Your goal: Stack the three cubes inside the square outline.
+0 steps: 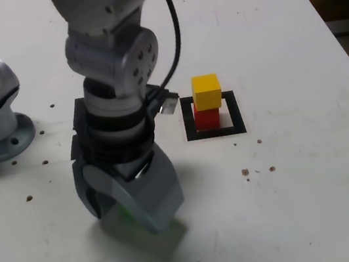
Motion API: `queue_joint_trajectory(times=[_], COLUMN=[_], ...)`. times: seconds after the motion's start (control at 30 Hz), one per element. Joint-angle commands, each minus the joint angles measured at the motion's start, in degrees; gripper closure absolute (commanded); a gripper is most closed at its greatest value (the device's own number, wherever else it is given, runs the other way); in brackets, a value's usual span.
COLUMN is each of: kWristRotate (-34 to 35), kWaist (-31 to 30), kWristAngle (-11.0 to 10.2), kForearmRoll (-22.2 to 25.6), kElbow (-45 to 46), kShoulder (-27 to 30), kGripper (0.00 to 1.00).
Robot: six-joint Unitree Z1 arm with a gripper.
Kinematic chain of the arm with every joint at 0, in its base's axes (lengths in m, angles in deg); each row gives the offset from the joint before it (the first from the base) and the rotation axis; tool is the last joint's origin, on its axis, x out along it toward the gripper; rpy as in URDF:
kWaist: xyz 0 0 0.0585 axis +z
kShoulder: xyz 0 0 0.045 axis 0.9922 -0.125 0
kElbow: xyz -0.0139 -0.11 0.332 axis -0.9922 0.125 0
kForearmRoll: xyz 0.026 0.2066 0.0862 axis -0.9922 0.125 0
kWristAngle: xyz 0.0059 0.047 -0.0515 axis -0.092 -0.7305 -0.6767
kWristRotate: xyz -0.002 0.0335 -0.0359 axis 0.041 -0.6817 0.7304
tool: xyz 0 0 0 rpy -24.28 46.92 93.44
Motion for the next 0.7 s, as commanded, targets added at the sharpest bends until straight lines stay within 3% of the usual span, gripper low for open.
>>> queue_joint_trajectory(times=[0.0,0.1,0.37,0.47,0.67], kWristRotate=[0.27,1.06,3.02,3.13,4.75], kWaist=[-0.12,-0.12,-0.30,-0.53,-0.64], kWristAngle=[0.40,0.54,-1.39,-1.99,-3.17], kForearmRoll=[-0.06,-0.19,-1.98,-2.49,-1.72], kElbow=[0.24,0.51,0.61,0.32,0.64], kShoulder=[-0.46,-0.80,-0.96,-0.91,-0.29], kGripper=[0.18,0.31,0.80,0.87,0.88])
